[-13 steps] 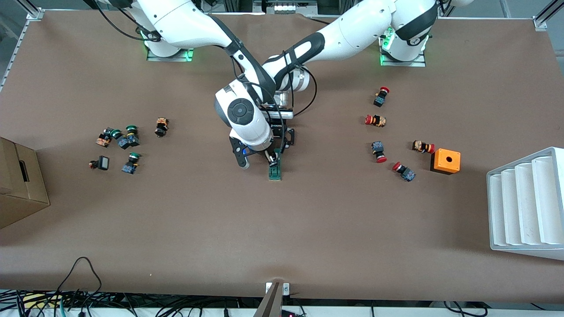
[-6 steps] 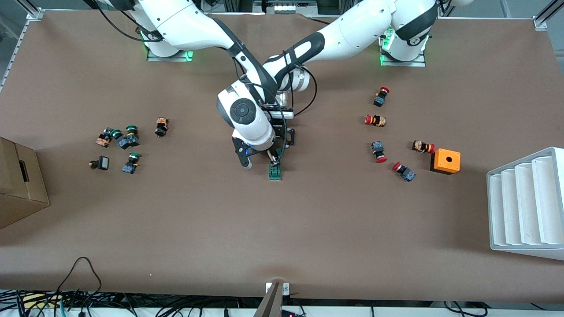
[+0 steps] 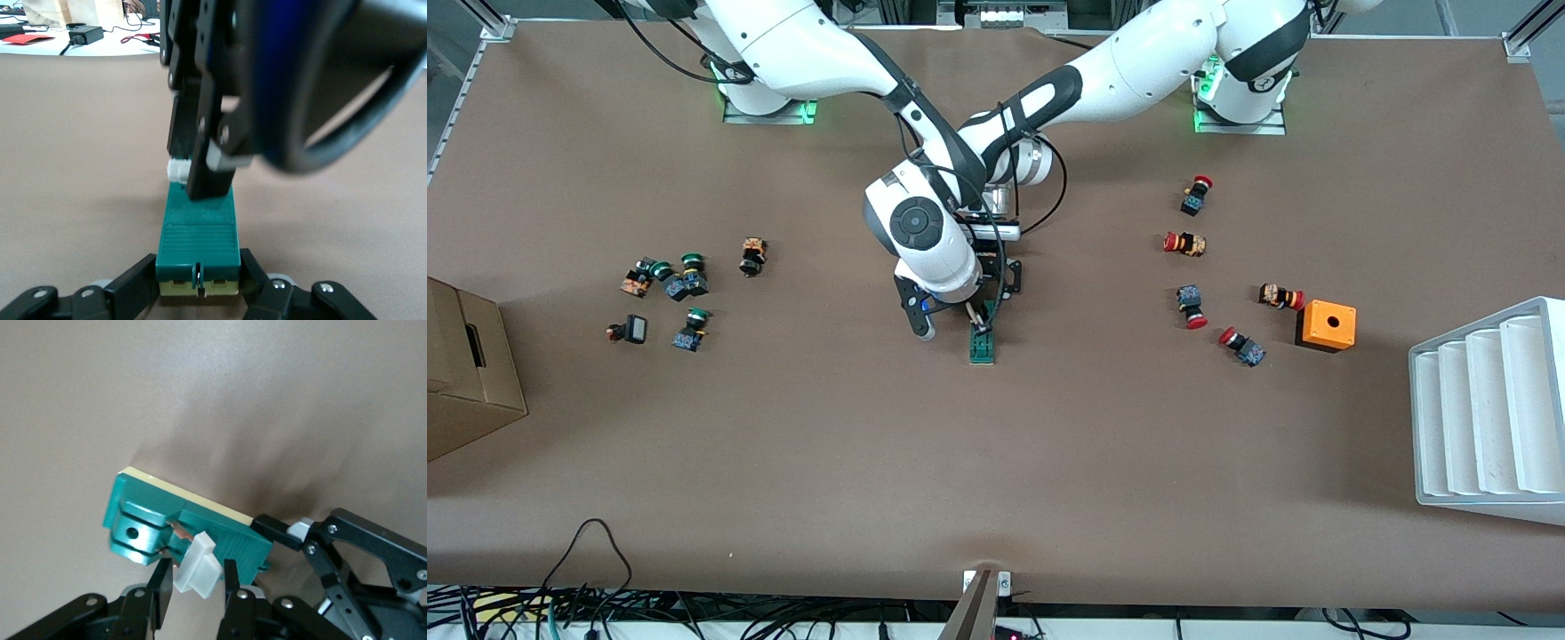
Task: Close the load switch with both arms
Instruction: 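Swing the white handle upright with the right gripper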
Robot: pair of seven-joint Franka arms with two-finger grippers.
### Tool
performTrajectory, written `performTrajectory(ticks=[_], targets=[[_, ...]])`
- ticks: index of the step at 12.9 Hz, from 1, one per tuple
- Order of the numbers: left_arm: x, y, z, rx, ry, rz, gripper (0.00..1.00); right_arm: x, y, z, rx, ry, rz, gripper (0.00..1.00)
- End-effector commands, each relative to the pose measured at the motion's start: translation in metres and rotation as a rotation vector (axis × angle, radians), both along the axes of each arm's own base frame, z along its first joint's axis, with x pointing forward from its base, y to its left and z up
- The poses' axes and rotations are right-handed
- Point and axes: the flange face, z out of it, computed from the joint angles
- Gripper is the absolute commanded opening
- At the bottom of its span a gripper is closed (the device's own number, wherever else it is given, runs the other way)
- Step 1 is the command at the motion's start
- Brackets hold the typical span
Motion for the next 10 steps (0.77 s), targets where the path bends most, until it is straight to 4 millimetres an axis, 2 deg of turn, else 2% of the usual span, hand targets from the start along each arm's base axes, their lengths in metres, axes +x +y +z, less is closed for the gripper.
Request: performTrajectory(ticks=[1, 2, 5, 6, 10], targets=[[0.0155, -0.0031, -0.016, -0.056, 0.009, -0.023, 0.03, 0.0183, -0.0008, 0.0165, 0.021, -0.037, -0.017, 0.36], [0.0154, -0.003, -0.0161, -0.057, 0.01, -0.021, 0.0, 0.0198, -0.0023, 0.0171, 0.019, -0.034, -0.019, 0.36], [0.0154, -0.003, -0.0161, -0.057, 0.01, -0.021, 0.0, 0.0218, -0.0022, 0.0202, 0.022, -0.035, -0.023, 0.33], [0.0154, -0.003, -0.0161, -0.057, 0.01, -0.021, 0.0, 0.0212, -0.0015, 0.0202, 0.023, -0.034, -0.023, 0.29], [0.0145, -0.0035, -0.0174, -0.056, 0.012, -0.022, 0.0, 0.0204, -0.0008, 0.0182, 0.022, -0.032, -0.026, 0.28]])
